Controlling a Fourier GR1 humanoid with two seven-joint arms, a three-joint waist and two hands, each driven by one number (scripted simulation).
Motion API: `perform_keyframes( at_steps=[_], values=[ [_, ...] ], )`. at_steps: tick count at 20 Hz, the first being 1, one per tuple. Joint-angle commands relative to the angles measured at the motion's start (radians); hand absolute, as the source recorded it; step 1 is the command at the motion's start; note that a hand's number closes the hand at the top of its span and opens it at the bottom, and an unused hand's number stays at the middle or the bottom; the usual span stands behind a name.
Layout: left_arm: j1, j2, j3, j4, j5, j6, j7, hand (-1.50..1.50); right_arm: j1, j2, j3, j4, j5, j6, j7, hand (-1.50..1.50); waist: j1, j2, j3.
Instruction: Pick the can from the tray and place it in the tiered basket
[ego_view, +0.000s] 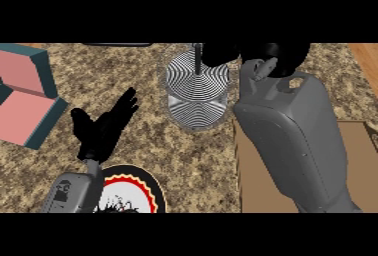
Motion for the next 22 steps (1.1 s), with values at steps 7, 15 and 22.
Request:
perform_keyframes(
  at_steps=[7,15,22],
  values=[
    [-0.001,-0.024,-0.024,0.018,-0.034,0.014,-0.017,0.00,-0.137,0.004,-0.002,0.499,-0.125,-0.451,-0.039,1.50,0.013,0.006,0.000],
    [-0.028,-0.039,-0.043,0.006,-0.023,-0.003,-0.002,0.00,-0.195,0.005,-0.084,0.690,-0.412,-0.697,-0.350,-1.50,0.056,0.023,0.001],
    [-0.011,-0.035,-0.038,-0.005,-0.034,0.009,0.003,0.00,-0.305,0.005,-0.031,0.827,-0.526,-0.884,-0.530,-1.50,0.043,0.012,0.001]
  ],
)
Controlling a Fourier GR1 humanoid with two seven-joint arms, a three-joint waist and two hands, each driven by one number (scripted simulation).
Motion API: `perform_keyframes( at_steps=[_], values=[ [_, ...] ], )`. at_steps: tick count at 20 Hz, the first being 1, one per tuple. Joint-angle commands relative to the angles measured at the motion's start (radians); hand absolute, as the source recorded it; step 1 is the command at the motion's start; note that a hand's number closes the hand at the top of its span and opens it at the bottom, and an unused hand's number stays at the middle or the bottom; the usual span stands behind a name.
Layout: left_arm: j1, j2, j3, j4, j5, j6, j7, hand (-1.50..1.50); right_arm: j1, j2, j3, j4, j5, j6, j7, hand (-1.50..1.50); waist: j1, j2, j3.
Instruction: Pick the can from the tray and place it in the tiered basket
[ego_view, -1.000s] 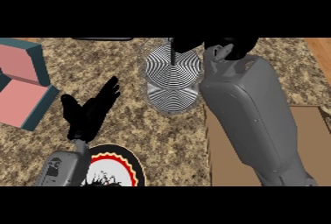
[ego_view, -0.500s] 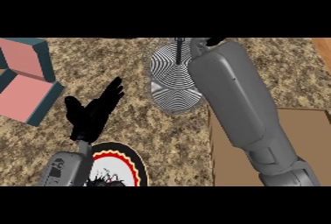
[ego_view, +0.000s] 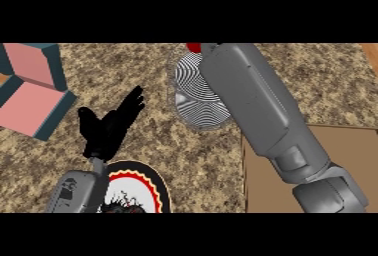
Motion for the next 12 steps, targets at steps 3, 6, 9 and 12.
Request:
perform_keyframes(
  at_steps=[3,6,9,12],
  values=[
    [0.039,0.012,0.012,0.002,-0.007,0.001,-0.018,0.00,-0.107,0.000,-0.007,0.143,-0.016,-0.191,-0.084,-1.50,-0.024,-0.008,-0.001],
    [0.002,0.028,0.037,0.019,0.014,-0.018,-0.010,0.00,-0.168,0.000,-0.041,0.180,0.018,-0.300,-0.007,-1.50,-0.042,-0.010,-0.001],
    [0.034,0.007,0.032,0.008,-0.006,0.022,-0.013,0.00,-0.101,-0.016,-0.097,0.131,-0.019,-0.331,0.004,-1.50,-0.072,-0.021,0.001],
    [0.071,0.029,0.063,0.034,0.010,0.004,-0.041,0.00,-0.040,-0.059,-0.067,0.059,0.034,-0.283,0.094,-1.50,-0.107,-0.035,0.001]
  ],
)
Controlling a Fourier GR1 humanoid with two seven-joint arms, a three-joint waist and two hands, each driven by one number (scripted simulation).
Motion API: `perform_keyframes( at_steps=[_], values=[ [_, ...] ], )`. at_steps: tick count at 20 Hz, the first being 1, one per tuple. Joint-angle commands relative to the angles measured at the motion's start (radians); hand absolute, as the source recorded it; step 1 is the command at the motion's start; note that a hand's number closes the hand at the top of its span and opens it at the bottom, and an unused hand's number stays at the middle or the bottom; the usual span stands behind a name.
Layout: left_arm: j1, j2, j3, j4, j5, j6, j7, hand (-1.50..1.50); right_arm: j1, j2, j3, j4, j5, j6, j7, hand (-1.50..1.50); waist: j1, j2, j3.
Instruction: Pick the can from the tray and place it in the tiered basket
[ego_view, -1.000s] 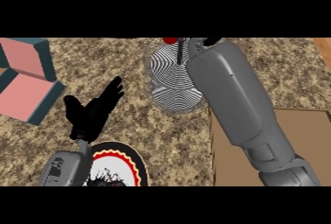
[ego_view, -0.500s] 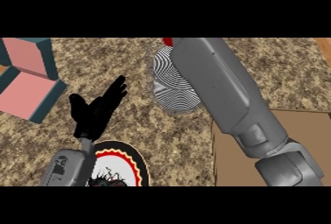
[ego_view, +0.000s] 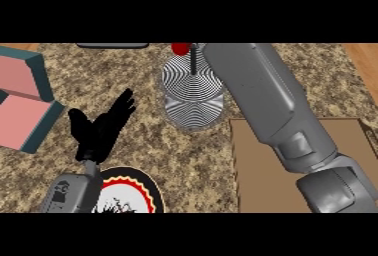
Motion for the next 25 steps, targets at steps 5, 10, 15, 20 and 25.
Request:
perform_keyframes(
  at_steps=[5,10,15,20,25],
  values=[
    [0.112,0.047,0.058,-0.038,0.034,-0.023,-0.036,0.00,0.260,-0.048,0.077,-0.332,0.035,0.123,0.147,-1.50,-0.082,-0.035,0.002],
    [0.112,0.008,0.043,-0.031,0.001,0.033,-0.031,0.00,0.427,-0.137,0.127,-0.615,-0.049,0.335,0.179,-1.50,-0.111,-0.037,0.002],
    [0.138,0.055,0.079,-0.060,0.017,0.011,-0.035,0.00,0.640,-0.273,0.123,-0.901,-0.151,0.484,0.193,-1.50,-0.132,-0.042,0.003],
    [0.171,0.023,0.053,-0.070,0.005,0.028,-0.037,0.00,0.826,-0.423,0.039,-1.222,-0.271,0.609,0.266,-1.50,-0.140,-0.038,0.003],
    [0.173,0.046,0.065,-0.127,0.031,0.003,-0.015,0.00,1.046,-0.546,-0.103,-1.550,-0.370,0.686,0.343,-1.50,-0.117,-0.031,0.003]
  ],
)
